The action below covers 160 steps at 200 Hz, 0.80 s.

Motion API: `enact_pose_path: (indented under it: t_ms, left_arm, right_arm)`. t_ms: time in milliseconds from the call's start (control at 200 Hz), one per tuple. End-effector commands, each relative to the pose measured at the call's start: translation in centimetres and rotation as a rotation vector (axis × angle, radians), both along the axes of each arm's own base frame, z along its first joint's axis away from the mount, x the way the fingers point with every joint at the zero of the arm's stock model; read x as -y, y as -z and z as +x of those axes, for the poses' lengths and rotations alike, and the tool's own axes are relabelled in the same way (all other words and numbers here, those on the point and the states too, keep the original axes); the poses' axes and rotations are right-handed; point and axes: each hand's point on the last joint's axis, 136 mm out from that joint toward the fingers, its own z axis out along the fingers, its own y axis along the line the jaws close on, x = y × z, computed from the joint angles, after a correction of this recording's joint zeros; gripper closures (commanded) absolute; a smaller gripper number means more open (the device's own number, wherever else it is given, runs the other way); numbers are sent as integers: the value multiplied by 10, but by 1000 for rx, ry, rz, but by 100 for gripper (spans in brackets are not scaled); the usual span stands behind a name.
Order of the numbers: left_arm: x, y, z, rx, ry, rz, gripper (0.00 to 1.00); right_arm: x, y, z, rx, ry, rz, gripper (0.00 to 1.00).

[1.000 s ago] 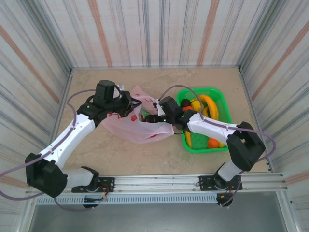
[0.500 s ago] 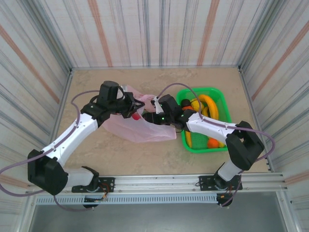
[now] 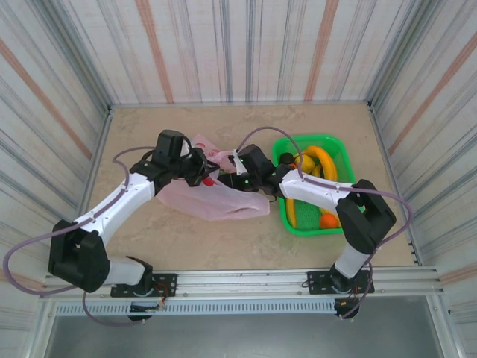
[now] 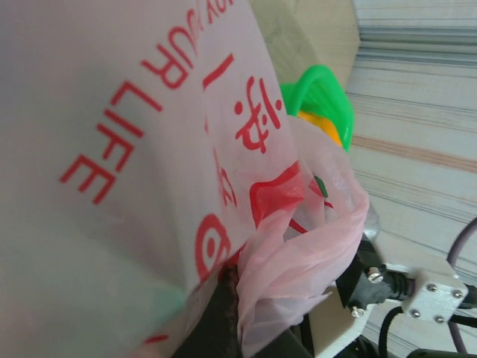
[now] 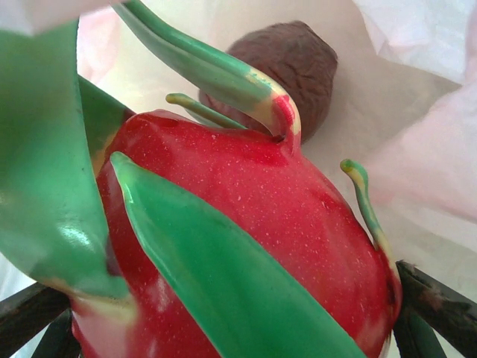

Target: Place the fake fruits into the plastic bag and tie a complex knot

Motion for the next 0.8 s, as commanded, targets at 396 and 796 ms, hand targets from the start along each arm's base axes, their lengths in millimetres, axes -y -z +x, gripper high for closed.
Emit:
enact_pose_path:
  t_ms: [396,796]
  left_arm:
    - [-14,44,3,-86,-1,-7,100]
    - [-51,84,-5,-172,-78,24,100]
  right_arm:
    - [-29,0,6,25,-66,-30,9]
    - [-32,-14,11,61,-66,-23,1]
